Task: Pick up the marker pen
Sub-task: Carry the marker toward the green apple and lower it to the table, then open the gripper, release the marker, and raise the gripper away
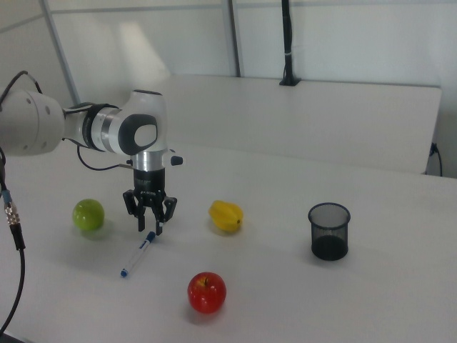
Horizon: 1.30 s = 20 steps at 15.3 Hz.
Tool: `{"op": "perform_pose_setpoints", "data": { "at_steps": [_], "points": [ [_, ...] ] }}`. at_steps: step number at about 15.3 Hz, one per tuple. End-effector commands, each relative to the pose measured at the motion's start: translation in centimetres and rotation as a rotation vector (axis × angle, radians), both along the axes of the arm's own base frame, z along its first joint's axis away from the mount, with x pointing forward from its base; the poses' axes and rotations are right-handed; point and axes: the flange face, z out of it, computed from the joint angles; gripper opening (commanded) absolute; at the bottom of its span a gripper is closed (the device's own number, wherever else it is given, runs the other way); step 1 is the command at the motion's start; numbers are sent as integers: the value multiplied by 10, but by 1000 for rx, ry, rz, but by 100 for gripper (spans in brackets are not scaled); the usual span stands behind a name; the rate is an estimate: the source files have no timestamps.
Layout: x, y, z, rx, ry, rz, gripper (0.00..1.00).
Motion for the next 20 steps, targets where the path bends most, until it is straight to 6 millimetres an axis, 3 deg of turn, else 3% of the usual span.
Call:
{"op": "perform_pose_setpoints", "data": {
  "at_steps": [1, 2, 5, 9, 13, 16, 20],
  "points": [
    [0, -1, 25, -36, -56, -88, 63],
    [0, -3, 39, -36, -77, -98, 68],
    [-3, -13, 86, -38, -143, -175, 100],
    [-13, -30, 143, -105, -202, -309, 100],
    [-31, -63, 196, -99, -236, -376, 100],
    [-43, -83, 224, -91, -261, -410, 100],
    [-54, -104, 246, -79, -280, -445, 100]
  ]
}}
